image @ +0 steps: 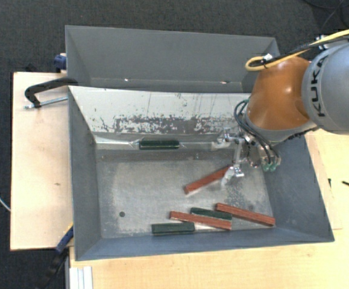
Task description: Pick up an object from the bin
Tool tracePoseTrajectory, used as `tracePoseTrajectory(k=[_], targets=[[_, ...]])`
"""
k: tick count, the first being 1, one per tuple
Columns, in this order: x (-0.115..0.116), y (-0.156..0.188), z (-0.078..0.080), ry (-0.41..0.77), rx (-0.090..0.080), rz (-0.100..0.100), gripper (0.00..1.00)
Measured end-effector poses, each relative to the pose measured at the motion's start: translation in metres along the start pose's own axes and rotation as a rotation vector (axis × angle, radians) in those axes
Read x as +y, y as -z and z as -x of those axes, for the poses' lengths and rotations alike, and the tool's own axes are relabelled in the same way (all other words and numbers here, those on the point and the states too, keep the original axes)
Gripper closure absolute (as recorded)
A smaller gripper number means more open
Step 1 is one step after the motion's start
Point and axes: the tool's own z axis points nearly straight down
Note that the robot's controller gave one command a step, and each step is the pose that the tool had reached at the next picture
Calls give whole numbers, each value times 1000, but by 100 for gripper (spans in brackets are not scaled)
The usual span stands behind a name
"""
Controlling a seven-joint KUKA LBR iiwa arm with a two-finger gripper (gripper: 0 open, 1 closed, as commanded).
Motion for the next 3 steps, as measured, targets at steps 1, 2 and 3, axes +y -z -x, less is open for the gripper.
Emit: tracePoseTrajectory(k=[1, 2, 3], targets=[[-7, -30, -43, 79, -4, 1, 0], [15, -32, 31, 23, 7, -2, 100], [15, -32, 31, 22, 7, -2, 100]])
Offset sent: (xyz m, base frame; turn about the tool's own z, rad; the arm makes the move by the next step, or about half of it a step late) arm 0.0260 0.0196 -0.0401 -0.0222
